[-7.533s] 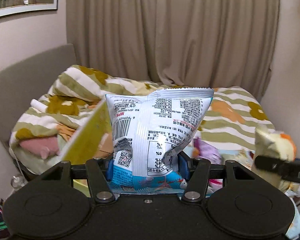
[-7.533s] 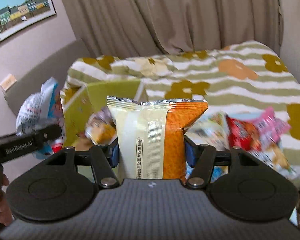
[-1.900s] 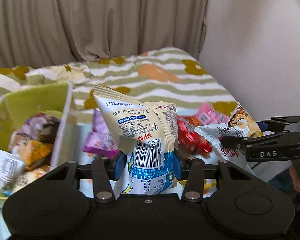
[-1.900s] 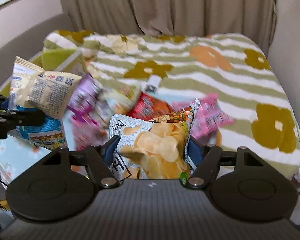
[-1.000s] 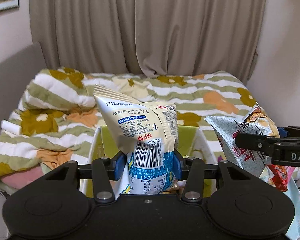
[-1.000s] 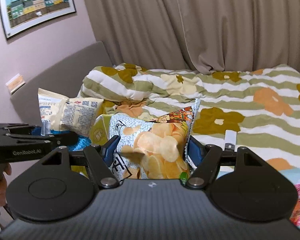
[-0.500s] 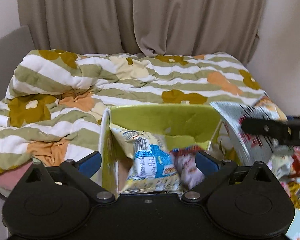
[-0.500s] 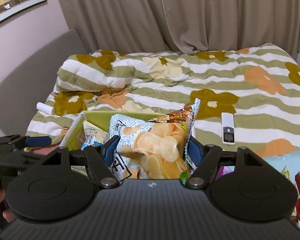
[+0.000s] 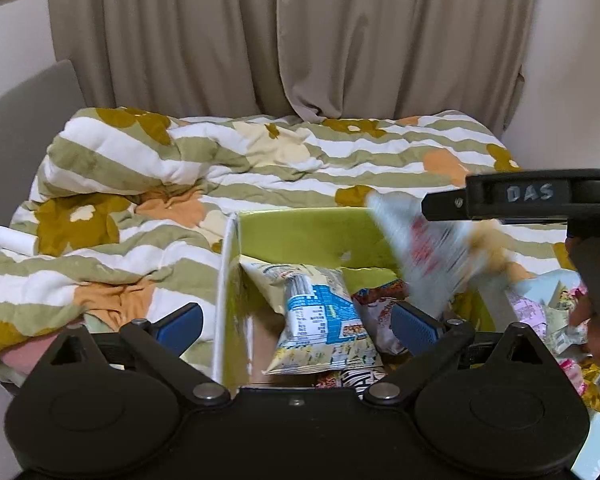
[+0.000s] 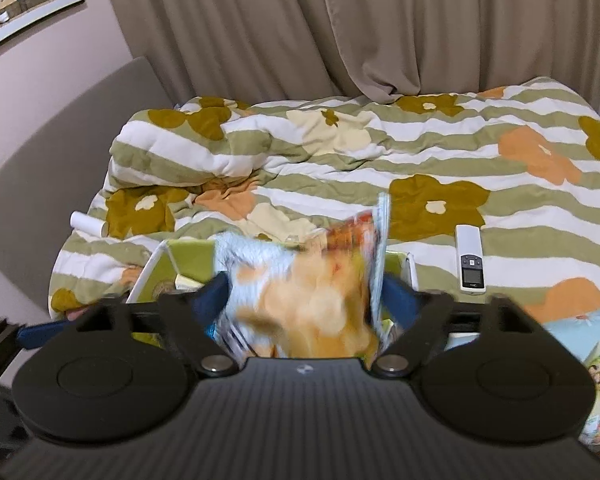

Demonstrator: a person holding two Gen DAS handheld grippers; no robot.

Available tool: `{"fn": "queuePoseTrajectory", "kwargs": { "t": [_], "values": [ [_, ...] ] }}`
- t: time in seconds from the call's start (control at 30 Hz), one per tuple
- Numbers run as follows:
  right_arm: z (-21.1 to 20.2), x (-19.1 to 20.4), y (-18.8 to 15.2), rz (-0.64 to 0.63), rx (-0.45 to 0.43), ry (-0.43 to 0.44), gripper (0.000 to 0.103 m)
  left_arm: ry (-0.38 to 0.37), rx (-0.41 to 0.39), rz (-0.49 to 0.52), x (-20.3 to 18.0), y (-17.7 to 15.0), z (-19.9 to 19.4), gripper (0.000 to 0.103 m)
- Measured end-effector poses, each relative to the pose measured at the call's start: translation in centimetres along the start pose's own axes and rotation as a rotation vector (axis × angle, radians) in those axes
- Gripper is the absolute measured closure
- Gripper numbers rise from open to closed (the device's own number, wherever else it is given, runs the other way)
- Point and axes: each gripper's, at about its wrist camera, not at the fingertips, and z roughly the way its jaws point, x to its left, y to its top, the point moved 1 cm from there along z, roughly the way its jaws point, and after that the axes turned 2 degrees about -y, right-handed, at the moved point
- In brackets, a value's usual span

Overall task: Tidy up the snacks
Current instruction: 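Carry both bags over the yellow box and open both tools to drop them, then grasp the pink-white bag with the left tool while the right tool grasps the gold bag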

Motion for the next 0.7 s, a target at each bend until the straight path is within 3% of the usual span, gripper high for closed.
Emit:
{"fn": "queuePoseTrajectory", "kwargs": {
  "t": [0.37, 0.7],
  "values": [
    [-2.1, -0.6, -1.6, 0.0, -0.014, 0.036, 0.0, 0.024, 0.0, -0.049, -0.3, -1.3, -0.9, 0.001],
    [-6.0, -0.2, -1.9, -0.016, -0.077, 0.024, 0.0, 0.039, -0.069, -0.041, -0.9, -0.8, -4.0, 0.001]
  ]
}}
